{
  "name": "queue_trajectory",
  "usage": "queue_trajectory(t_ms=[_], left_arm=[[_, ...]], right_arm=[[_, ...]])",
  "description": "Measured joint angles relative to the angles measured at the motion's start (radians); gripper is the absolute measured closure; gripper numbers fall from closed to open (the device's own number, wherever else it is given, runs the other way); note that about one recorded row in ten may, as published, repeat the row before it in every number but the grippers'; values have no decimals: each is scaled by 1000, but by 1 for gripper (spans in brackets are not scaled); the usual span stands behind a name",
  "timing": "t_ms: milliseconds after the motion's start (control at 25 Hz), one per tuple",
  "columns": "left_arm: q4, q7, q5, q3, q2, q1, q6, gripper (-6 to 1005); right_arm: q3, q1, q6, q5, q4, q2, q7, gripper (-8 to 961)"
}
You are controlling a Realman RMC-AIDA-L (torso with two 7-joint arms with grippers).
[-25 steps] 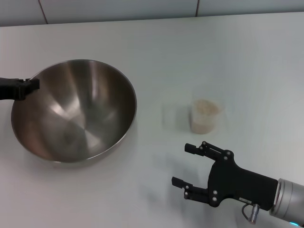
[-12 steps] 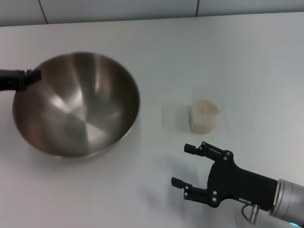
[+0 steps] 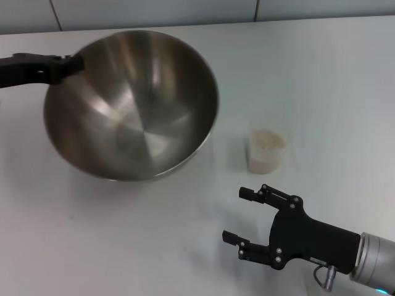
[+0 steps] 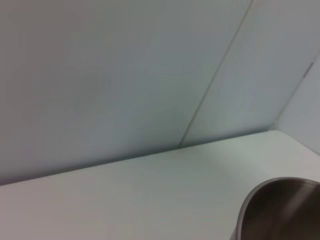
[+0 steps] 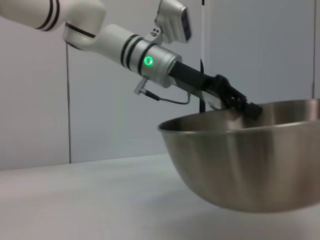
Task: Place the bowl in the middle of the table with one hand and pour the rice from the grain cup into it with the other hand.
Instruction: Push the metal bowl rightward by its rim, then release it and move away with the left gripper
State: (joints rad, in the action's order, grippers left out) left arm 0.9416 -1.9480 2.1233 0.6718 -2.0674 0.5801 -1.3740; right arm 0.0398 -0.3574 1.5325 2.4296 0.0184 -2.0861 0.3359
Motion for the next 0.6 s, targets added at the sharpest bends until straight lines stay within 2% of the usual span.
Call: queue_trajectory(t_ms=[80, 120, 320, 600], left_arm=[[-12, 1, 0, 11, 0, 9, 7, 961], [-51, 7, -1, 40, -2, 36, 33, 961], [-91, 9, -2, 95, -3, 60, 73, 960], [-103, 4, -4, 154, -5, 64, 114, 958]], right_arm=[[0, 0, 0, 0, 0, 0, 0, 165], [0, 0, 0, 0, 0, 0, 0, 165], [0, 0, 0, 0, 0, 0, 0, 165], [2, 1, 0, 0, 0, 0, 0, 166]])
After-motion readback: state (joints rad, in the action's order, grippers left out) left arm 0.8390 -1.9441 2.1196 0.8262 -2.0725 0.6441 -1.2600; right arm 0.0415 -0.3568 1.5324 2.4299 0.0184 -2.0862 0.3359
